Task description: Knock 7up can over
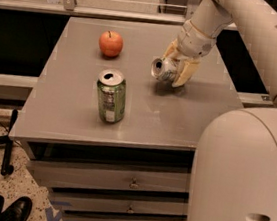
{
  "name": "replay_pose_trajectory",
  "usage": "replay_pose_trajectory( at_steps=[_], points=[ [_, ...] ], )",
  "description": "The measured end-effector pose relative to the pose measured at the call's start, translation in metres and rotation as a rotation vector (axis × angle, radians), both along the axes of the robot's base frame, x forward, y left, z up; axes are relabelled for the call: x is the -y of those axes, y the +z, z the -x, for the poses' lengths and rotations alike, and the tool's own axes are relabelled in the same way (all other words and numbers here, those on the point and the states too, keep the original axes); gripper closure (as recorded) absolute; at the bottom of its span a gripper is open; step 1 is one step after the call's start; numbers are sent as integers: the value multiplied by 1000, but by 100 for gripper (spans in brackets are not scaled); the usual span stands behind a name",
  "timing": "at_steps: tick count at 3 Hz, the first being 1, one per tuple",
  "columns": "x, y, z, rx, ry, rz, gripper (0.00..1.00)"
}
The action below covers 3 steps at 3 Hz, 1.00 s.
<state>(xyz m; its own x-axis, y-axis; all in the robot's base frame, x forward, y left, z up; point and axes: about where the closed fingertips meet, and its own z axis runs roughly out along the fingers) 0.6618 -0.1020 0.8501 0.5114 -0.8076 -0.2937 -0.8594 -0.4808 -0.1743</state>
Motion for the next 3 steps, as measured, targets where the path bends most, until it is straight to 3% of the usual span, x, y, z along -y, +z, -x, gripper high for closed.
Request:
replay_pose_trajectory(
  at_steps=[1, 3],
  points=[
    [-2, -2, 3, -9, 8, 2, 0],
    [-3, -2, 6, -18, 16, 1, 0]
  ],
)
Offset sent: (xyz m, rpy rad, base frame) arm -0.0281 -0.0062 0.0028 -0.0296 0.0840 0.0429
